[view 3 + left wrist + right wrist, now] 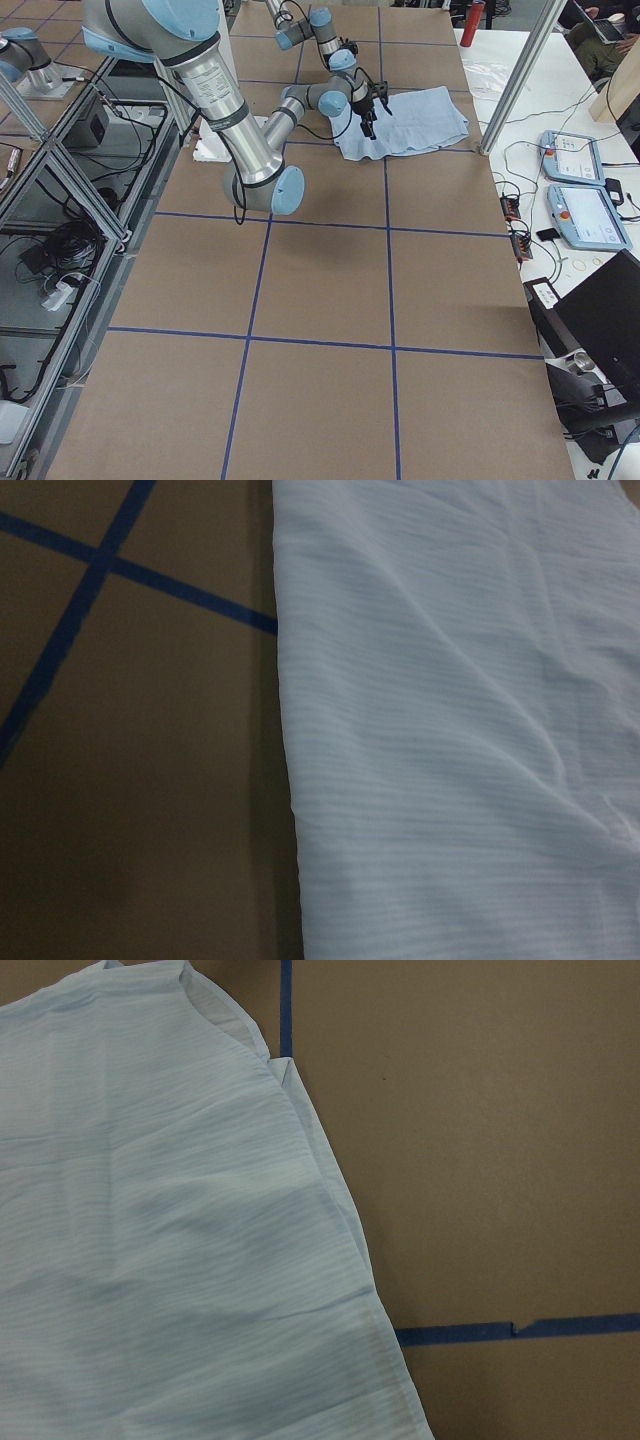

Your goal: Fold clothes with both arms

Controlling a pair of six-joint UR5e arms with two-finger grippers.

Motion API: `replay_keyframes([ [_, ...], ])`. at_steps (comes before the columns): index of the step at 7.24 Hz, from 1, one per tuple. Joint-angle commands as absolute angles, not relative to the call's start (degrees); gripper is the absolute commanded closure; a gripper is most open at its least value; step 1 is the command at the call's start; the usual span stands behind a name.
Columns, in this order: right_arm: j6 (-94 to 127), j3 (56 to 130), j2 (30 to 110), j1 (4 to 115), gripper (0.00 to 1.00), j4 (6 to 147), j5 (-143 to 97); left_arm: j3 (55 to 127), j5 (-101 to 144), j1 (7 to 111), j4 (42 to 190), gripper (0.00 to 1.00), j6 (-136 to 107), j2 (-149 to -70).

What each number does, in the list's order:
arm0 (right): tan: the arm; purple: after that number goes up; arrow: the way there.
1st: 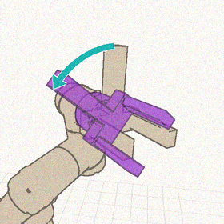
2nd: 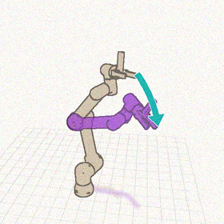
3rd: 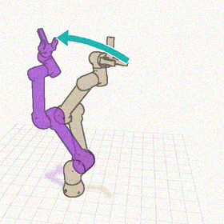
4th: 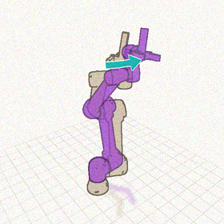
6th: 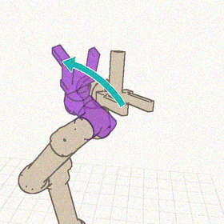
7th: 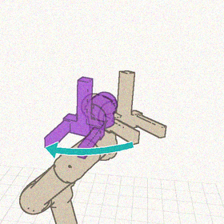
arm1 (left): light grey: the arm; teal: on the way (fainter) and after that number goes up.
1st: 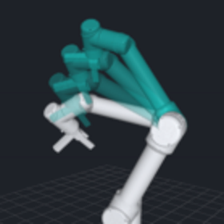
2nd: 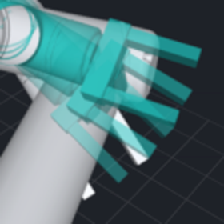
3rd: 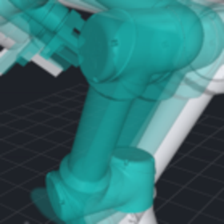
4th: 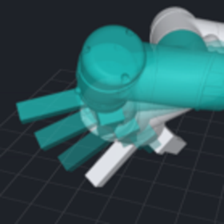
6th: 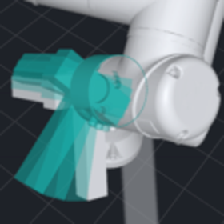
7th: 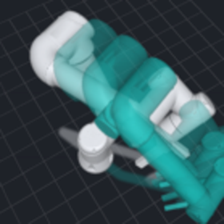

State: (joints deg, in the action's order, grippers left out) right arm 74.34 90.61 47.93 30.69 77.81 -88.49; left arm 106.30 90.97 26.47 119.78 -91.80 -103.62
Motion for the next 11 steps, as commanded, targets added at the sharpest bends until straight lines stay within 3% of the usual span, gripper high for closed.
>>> replay_keyframes([
  [1,74.27,90.62,47.99,30.67,0.00,77.78,-88.42,106.26,89.30,23.39,113.03,0.14,-93.43,-106.87],
  [6,73.92,90.62,48.25,30.76,0.00,77.70,-88.42,105.47,89.56,22.51,112.85,0.21,-92.55,-106.87],
  [8,74.00,90.62,48.25,30.67,0.00,77.70,-88.42,105.38,89.39,21.88,112.94,0.35,-92.72,-106.96],
  [11,74.00,90.62,48.34,30.67,0.00,77.70,-88.42,105.29,89.38,21.80,112.94,0.36,-92.81,-106.88],
])
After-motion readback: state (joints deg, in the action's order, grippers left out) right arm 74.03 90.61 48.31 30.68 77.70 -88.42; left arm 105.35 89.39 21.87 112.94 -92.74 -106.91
